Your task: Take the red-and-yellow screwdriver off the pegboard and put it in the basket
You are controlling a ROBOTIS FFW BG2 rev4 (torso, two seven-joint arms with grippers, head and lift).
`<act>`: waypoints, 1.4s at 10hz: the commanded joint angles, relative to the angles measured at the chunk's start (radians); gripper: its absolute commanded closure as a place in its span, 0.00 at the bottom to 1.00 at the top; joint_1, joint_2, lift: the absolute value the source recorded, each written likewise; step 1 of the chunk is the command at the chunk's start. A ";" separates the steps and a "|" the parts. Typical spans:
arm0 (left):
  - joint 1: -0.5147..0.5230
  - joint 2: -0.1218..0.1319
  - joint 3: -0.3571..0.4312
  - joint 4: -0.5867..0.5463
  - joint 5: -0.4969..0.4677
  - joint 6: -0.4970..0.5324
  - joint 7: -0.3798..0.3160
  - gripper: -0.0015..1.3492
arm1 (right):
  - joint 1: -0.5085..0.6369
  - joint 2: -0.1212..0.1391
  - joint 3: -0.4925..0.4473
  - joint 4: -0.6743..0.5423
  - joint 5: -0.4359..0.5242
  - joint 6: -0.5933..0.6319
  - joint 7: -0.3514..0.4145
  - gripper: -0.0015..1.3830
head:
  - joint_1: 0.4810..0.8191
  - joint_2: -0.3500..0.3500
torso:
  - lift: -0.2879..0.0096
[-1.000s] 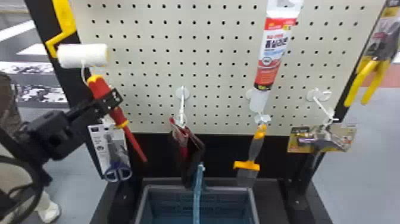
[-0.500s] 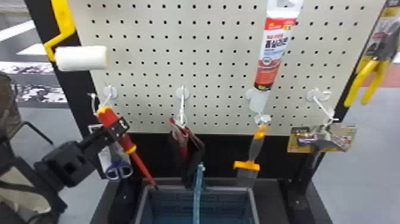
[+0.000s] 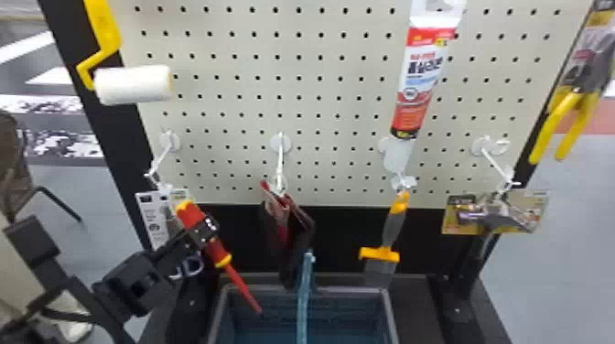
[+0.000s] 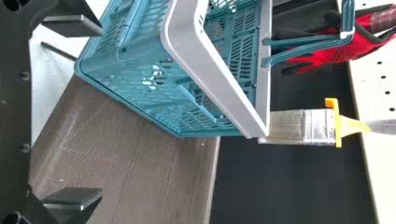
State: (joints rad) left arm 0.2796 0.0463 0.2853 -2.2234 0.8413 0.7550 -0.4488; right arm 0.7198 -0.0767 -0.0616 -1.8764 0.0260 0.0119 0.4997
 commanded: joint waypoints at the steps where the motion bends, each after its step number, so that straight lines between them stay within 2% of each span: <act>1: 0.013 0.000 -0.028 0.045 -0.002 -0.037 -0.005 0.75 | 0.000 0.000 0.000 0.000 -0.001 -0.001 0.000 0.07 | 0.20 0.50 | 0.63; 8: 0.030 -0.013 -0.121 0.263 -0.030 -0.184 -0.083 0.75 | 0.000 0.002 -0.001 0.007 -0.008 -0.009 0.000 0.07 | 0.20 0.50 | 0.63; 11: 0.037 -0.016 -0.164 0.305 -0.059 -0.240 -0.096 0.75 | -0.002 0.003 0.000 0.012 -0.011 -0.012 0.000 0.07 | 0.20 0.50 | 0.63; 14: 0.062 -0.031 -0.201 0.320 -0.099 -0.278 -0.096 0.75 | -0.002 0.005 -0.001 0.022 -0.017 -0.016 0.000 0.07 | 0.20 0.50 | 0.63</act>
State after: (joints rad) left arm 0.3373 0.0180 0.0907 -1.9038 0.7507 0.4828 -0.5446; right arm 0.7178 -0.0721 -0.0621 -1.8551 0.0099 -0.0036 0.4999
